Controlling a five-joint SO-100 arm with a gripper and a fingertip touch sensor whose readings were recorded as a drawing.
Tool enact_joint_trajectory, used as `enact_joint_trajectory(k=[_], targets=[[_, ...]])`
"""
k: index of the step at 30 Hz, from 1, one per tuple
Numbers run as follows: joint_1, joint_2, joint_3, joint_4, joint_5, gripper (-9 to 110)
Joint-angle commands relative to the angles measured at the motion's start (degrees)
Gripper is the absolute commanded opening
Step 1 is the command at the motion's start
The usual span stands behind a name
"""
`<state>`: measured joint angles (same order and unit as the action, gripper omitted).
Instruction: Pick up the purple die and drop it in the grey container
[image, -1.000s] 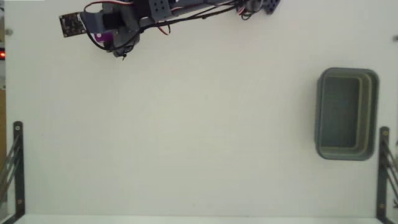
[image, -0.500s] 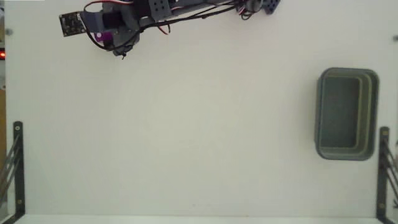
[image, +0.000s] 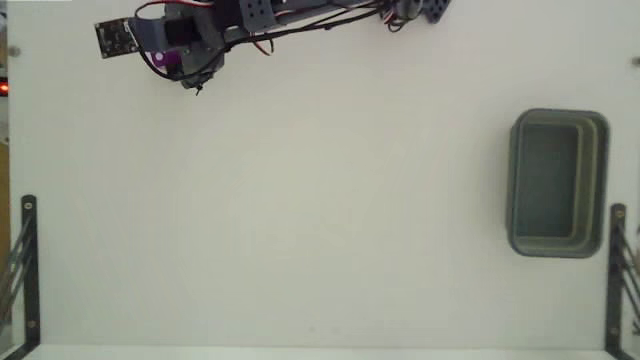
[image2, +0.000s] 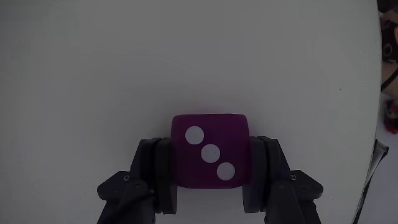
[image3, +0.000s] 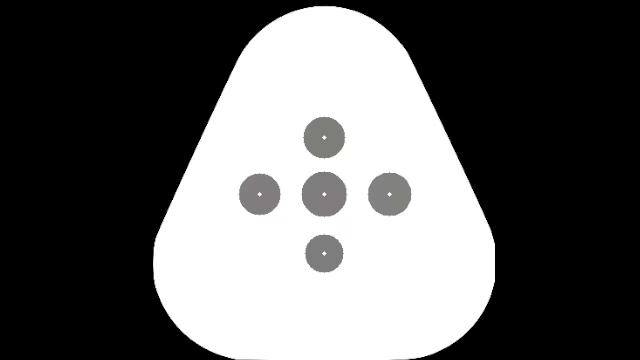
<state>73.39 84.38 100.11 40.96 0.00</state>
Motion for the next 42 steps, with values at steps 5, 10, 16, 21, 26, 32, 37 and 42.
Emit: enact_joint_trajectory(k=[5, 10, 16, 21, 26, 32, 37, 42], targets=[[0.3, 1.71, -0.3, -0.29, 0.0, 57], [0.3, 1.71, -0.3, -0.29, 0.0, 56], [0.3, 1.71, -0.3, -0.29, 0.0, 54], [0.3, 1.71, -0.3, -0.29, 0.0, 53], [0.3, 1.71, -0.3, -0.29, 0.0, 52], [0.3, 1.71, -0.3, -0.29, 0.0, 50], [0.3, 1.71, -0.3, -0.29, 0.0, 50], [0.3, 1.71, -0.3, -0.29, 0.0, 50]])
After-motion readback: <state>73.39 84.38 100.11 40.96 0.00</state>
